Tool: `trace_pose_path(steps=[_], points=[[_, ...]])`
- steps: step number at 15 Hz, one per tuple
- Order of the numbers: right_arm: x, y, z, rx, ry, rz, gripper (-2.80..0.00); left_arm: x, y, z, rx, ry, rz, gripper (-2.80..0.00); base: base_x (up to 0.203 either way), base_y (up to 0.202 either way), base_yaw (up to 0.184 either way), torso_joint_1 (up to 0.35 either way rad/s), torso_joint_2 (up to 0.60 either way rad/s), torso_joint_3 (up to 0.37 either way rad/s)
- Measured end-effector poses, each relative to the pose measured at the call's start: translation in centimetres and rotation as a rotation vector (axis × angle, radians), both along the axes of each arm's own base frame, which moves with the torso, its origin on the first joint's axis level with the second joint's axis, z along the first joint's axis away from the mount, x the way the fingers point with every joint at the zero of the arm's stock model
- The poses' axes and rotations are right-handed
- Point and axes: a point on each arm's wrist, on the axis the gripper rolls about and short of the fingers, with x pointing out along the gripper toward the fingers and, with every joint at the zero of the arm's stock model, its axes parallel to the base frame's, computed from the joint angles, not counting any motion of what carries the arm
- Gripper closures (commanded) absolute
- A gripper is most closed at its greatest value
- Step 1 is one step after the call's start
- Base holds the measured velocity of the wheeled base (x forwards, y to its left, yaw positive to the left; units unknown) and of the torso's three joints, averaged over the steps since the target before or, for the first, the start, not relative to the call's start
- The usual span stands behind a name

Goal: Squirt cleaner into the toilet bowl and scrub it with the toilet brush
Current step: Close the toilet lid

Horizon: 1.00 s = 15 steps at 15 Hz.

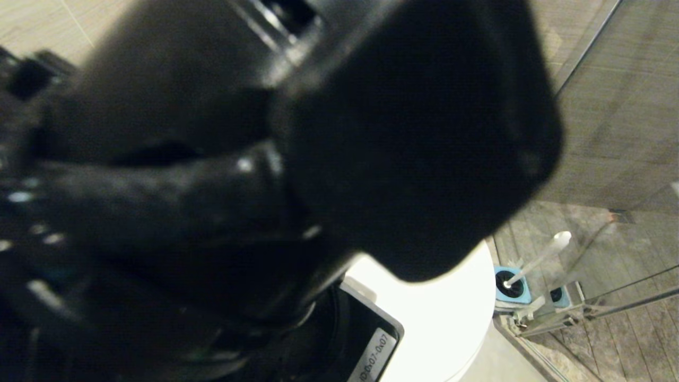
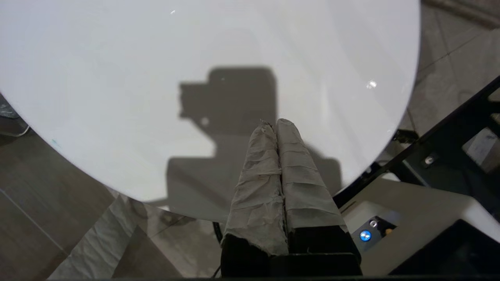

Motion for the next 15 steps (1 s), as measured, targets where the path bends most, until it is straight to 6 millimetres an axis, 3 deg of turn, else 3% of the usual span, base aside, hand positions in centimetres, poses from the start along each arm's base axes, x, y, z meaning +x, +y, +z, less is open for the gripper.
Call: trace_pose_path(steps=[15], points=[[0.0, 0.0, 0.0, 0.0, 0.0, 0.0, 0.0, 0.9, -1.8, -1.8, 0.061, 0.018, 0.007, 0.0, 0.0, 0.0, 0.0, 0.0, 0.0, 0.0]])
